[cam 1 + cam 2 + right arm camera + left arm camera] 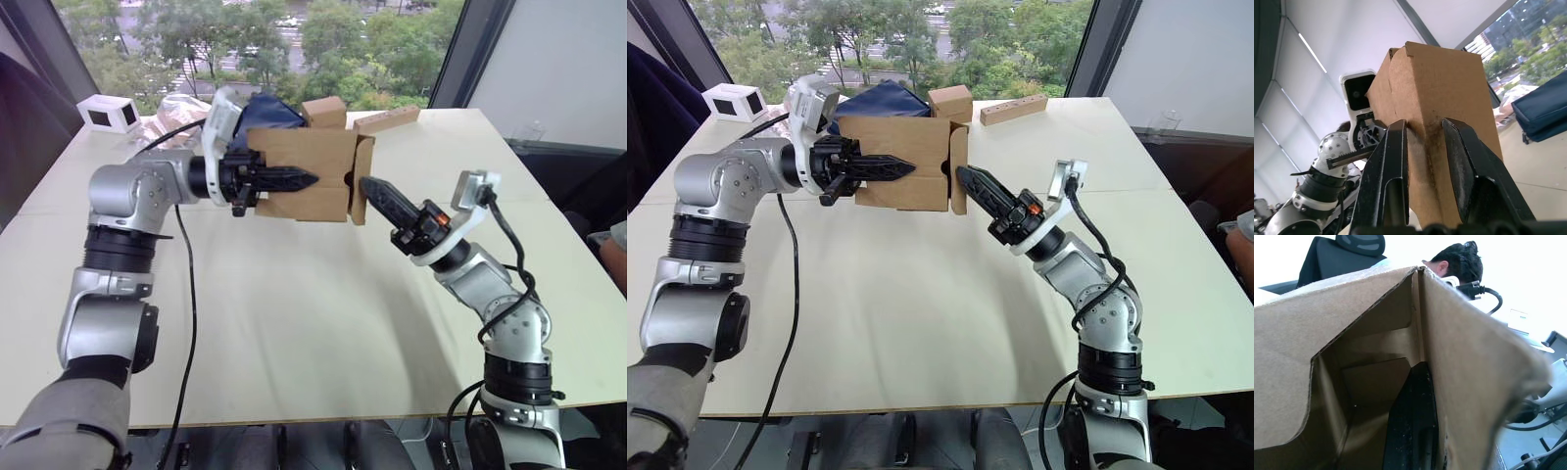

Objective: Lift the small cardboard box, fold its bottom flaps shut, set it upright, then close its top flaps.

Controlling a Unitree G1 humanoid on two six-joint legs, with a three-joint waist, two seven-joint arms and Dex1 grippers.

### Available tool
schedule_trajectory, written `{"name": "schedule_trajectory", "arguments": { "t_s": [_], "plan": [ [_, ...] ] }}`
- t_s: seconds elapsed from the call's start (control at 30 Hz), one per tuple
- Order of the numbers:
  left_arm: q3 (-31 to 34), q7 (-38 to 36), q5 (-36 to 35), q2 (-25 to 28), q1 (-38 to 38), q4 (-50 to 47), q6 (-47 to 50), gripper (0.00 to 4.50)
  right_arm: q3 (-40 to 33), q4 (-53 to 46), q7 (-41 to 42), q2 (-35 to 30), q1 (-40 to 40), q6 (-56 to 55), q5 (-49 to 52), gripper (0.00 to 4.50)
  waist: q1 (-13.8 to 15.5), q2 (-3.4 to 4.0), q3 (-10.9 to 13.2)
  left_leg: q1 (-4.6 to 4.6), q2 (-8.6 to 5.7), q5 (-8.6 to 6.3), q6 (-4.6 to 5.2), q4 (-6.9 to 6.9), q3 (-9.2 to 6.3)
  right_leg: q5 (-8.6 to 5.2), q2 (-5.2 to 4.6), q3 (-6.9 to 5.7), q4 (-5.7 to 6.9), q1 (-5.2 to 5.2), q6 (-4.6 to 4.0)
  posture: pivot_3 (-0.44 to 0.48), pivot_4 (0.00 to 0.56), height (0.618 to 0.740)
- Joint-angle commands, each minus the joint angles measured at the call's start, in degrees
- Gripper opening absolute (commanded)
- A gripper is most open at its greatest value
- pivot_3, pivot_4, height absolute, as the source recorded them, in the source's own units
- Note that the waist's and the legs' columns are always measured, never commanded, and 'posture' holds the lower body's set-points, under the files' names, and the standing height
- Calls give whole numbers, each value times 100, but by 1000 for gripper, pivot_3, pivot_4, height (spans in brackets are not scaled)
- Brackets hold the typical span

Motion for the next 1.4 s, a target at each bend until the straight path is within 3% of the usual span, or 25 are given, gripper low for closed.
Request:
{"name": "schedule_trajectory", "arguments": {
  "t_s": [0.03, 0.6, 1.0, 1.4],
  "plan": [
    [218, 22, -160, 34, -169, -155, 5, 0, 20, -37, -25, 66, -31, -166, -61, 1136, 0, 0, 0, 0, 0, 0, 0, 0, 0, 0, 0, 0, 0, 0, 0, 0, 150, 740],
    [289, 285, -228, -247, -53, -191, -69, 0, 272, -99, -292, 590, -198, -366, -61, 1136, -1, 0, 0, 0, 0, 0, -1, 0, 0, 0, 0, 0, 1, 0, 0, 0, 150, 740],
    [372, 418, -154, -429, -136, 110, -237, 0, 537, -693, -699, 956, 252, -117, 388, 1136, -6, 1, -1, 0, 0, 0, -1, 0, -1, 0, 0, 0, 2, -1, 0, 0, 150, 740],
    [430, 503, -188, -565, -50, 53, -210, 0, 821, -672, -967, 1290, 132, -464, -63, 1136, -5, 2, -1, 0, -1, 0, -1, 1, 0, 0, 0, 0, 2, -1, 0, 0, 150, 740]
  ]
}}
